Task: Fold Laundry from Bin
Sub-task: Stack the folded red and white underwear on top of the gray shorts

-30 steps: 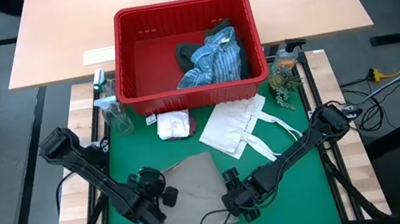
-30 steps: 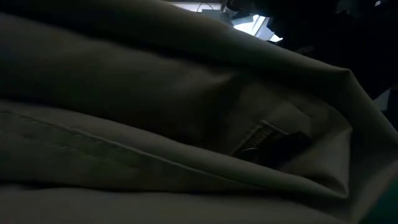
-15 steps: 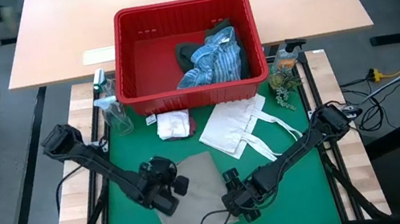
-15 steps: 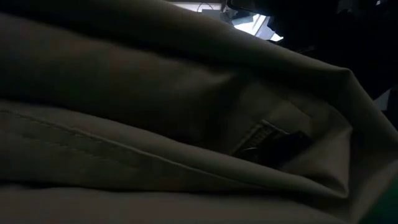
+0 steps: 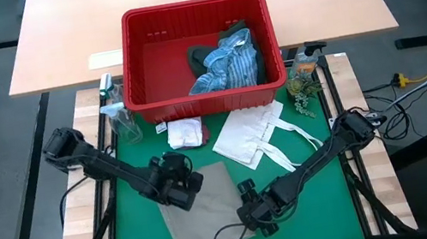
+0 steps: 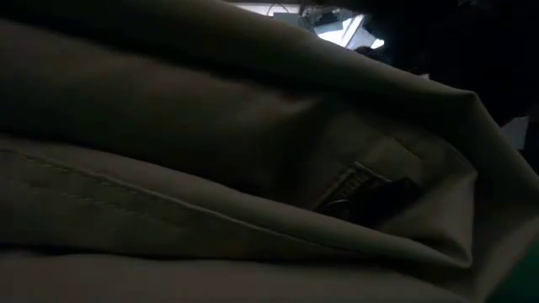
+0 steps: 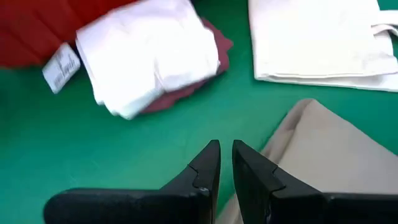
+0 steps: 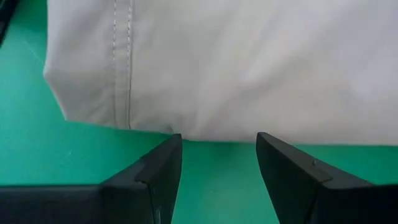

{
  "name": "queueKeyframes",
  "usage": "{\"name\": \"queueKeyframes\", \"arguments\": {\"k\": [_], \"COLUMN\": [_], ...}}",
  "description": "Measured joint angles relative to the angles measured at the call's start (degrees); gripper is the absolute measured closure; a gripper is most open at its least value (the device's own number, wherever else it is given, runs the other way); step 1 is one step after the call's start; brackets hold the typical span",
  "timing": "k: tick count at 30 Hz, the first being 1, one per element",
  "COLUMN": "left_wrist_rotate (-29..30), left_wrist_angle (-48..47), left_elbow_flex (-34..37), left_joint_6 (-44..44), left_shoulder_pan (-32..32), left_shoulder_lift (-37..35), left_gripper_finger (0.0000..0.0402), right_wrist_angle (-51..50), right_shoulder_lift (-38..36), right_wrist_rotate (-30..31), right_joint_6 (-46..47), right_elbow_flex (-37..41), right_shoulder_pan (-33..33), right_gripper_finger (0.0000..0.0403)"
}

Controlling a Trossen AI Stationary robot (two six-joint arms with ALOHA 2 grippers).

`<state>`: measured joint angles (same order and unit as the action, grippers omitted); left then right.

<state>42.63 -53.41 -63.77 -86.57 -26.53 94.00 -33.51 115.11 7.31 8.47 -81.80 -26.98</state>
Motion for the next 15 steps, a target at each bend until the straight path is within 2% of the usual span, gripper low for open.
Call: {"name": "queueKeyframes", "arguments": {"k": [7,12,15], "left_wrist_rotate": [-0.4,-7.1,-9.9], "left_wrist_angle": [1.0,4.2,5.5], "left_elbow_flex": [0.0,0.0,0.0], "left_joint_6": [12.4,23.5,29.1], "left_shoulder_pan": [5.8,10.7,13.6], "left_shoulder_lift": [-2.0,-1.7,-1.7], "left_gripper_finger": [0.0363,0.0359,0.0339], "right_wrist_angle": [-2.5,-6.7,-8.4], "right_shoulder_lift": [-4.8,-9.8,-12.6], "right_wrist_rotate": [-0.2,0.2,0.9], "right_joint_6": [0.0,-1.0,-1.5], "right_elbow_flex": [0.0,0.0,0.0], "right_shoulder_pan": [0.0,0.0,0.0], "right_gripper_finger": [0.0196,0.0196,0.0196]}}
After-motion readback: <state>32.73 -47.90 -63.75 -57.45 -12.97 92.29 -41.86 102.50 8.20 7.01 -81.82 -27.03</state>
